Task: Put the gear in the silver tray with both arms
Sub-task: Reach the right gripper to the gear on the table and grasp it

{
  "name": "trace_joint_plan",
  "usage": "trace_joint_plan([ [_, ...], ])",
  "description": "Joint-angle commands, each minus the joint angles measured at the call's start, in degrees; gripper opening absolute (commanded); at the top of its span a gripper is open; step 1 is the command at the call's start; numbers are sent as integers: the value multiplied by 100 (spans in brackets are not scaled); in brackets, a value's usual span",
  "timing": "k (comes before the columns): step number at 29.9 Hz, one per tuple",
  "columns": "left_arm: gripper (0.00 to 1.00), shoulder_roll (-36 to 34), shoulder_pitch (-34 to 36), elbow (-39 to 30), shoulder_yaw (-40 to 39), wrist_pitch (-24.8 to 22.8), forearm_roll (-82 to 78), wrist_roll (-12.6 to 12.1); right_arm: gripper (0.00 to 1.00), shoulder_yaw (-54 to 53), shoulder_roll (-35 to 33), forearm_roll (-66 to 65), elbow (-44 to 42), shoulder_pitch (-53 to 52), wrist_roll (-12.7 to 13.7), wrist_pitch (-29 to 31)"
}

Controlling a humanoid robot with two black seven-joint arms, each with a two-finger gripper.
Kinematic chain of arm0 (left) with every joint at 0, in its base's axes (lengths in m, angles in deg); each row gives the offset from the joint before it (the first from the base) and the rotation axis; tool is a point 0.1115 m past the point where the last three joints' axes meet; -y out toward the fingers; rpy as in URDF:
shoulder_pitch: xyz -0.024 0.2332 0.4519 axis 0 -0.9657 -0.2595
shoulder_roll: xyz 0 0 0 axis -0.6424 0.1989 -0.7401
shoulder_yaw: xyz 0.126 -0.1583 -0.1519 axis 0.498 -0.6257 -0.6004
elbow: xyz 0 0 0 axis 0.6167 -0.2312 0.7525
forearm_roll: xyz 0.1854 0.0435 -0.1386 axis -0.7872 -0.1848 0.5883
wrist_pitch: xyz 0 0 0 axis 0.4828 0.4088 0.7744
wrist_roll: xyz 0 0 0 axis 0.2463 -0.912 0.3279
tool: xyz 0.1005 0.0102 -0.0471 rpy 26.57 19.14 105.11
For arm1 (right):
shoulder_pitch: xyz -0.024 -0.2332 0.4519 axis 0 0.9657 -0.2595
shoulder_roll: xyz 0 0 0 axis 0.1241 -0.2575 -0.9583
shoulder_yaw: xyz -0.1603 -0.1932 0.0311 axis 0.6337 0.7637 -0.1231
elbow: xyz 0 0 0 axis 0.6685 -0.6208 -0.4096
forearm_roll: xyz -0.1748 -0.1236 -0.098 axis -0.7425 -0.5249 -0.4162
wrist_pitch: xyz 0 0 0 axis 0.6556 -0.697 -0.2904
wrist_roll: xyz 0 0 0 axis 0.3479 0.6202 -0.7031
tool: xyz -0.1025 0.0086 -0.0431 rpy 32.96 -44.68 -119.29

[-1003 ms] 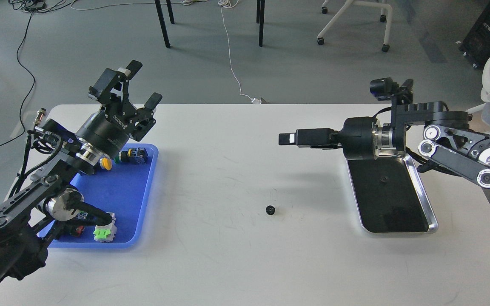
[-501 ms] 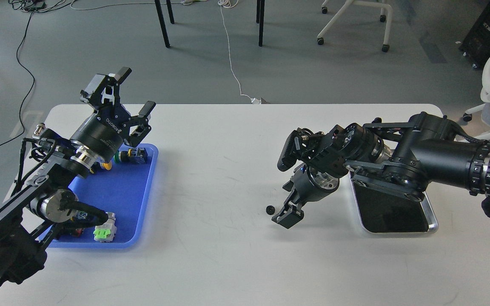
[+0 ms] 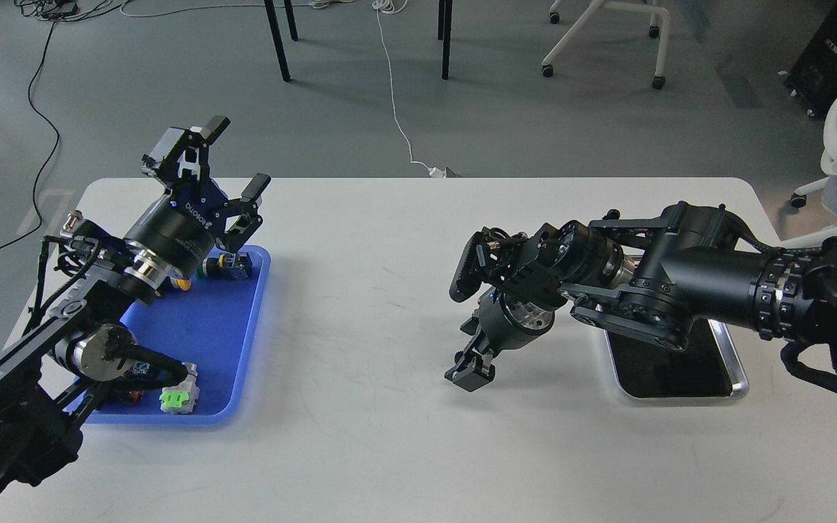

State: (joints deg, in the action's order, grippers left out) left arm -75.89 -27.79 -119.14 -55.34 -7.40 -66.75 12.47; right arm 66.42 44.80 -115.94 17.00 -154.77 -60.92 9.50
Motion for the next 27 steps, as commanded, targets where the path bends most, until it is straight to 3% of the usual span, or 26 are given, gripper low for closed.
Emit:
trace_joint_plan([
  [1, 98, -4, 0, -5, 4, 0, 0, -1, 70, -4, 93, 14, -56, 10, -1, -7],
  [14, 98, -4, 0, -5, 4, 0, 0, -10, 61, 13, 102, 14, -92, 115, -1, -7],
  [22, 98, 5, 0, -5, 4, 0, 8, -10, 35, 13, 102, 14, -92, 115, -1, -7],
  [27, 98, 5, 0, -5, 4, 0, 8, -10, 28, 13, 102, 14, -92, 89, -1, -7],
])
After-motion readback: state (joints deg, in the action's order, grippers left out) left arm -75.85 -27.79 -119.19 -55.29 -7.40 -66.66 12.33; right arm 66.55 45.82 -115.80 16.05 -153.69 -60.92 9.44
